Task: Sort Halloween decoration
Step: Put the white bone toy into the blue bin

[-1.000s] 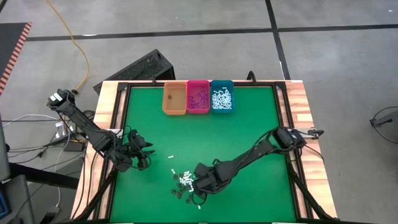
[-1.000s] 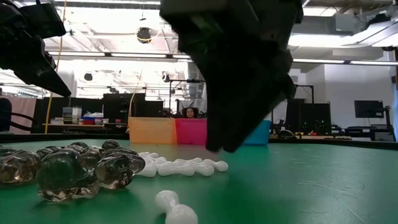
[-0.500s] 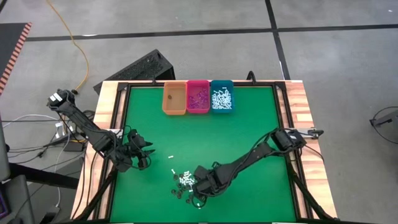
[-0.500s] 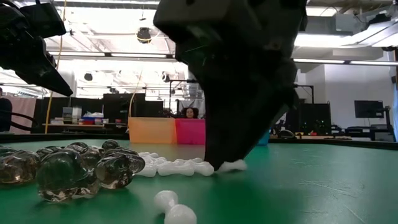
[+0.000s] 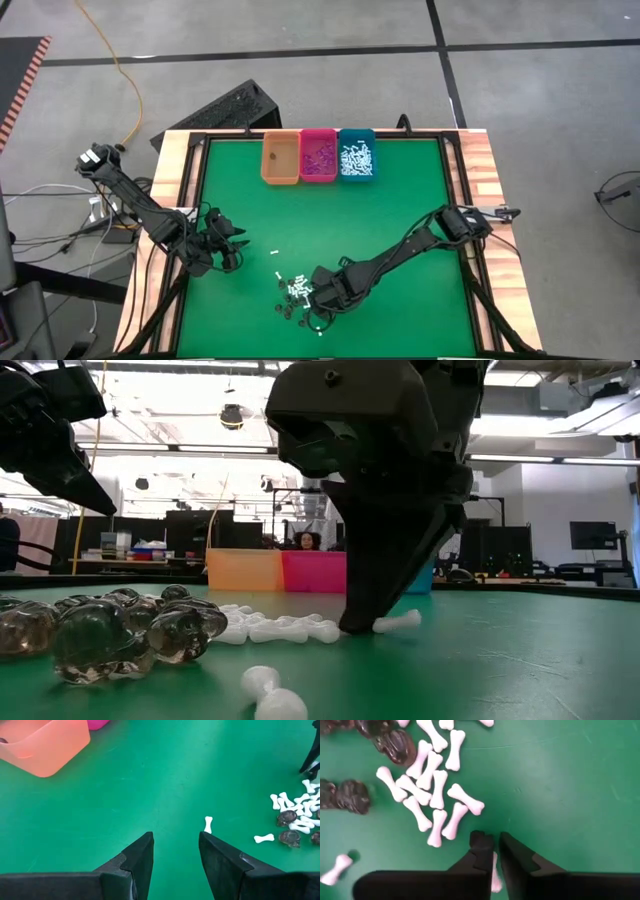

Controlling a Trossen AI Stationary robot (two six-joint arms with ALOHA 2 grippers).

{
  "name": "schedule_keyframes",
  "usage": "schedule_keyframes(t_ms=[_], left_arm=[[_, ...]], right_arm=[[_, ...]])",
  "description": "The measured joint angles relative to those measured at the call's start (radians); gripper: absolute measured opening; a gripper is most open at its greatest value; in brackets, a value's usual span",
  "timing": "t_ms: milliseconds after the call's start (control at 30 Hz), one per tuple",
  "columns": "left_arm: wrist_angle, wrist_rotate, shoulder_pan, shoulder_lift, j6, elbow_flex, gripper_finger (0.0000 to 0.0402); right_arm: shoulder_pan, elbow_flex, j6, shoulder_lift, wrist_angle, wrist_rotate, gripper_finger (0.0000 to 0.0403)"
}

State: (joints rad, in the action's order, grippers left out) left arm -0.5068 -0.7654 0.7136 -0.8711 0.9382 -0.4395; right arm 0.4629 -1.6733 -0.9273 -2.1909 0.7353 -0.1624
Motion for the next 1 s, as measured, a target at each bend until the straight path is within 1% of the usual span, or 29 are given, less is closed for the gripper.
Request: schedule_keyframes(t_ms=[100,267,333,433,467,600,700,833,933,1000], left_arm=[[0.0,0.0,0.0,0.0,0.0,0.0,0.0148],[-0.001,0.0,0.0,0.0,0.001,0.0,0.0148],[0.0,0.0,0.0,0.0,0.001,0.0,0.0148],[-0.001,0.0,0.0,0.0,0.001,0.0,0.0148],[-0.003,0.0,0.0,0.0,0.001,0.0,0.0148],[-0.004,0.008,0.0,0.0,-0.008,0.0,0.0148],[-0.004,0.014,0.0,0.0,-0.011,0.0,0.0148],[-0.003,0.001,0.0,0.0,-0.013,0.0,0.0148],[-0.003,-0.003,0.0,0.0,-0.013,0.0,0.0148],[-0.001,-0.004,0.0,0.0,-0.013,0.0,0.0148]], right_arm=[[-0.009,-0.01,0.017,0.004,0.017,-0.03,0.0042],[-0.029,-0.049,0.093,0.006,0.043,-0.041,0.0018],[-0.033,-0.071,0.118,0.006,0.062,-0.047,0.0019],[-0.033,-0.107,0.138,0.008,0.099,-0.043,0.0031],[-0.03,-0.12,0.146,0.009,0.118,-0.028,0.0036],[-0.016,-0.177,0.159,0.011,0.26,0.09,0.0061],[-0.001,-0.181,0.168,0.013,0.299,0.152,0.009],[0.01,-0.18,0.188,0.009,0.281,0.163,0.0151],[-0.004,-0.164,0.18,0.009,0.277,0.134,0.02],[-0.017,-0.147,0.179,0.009,0.282,0.125,0.0222]])
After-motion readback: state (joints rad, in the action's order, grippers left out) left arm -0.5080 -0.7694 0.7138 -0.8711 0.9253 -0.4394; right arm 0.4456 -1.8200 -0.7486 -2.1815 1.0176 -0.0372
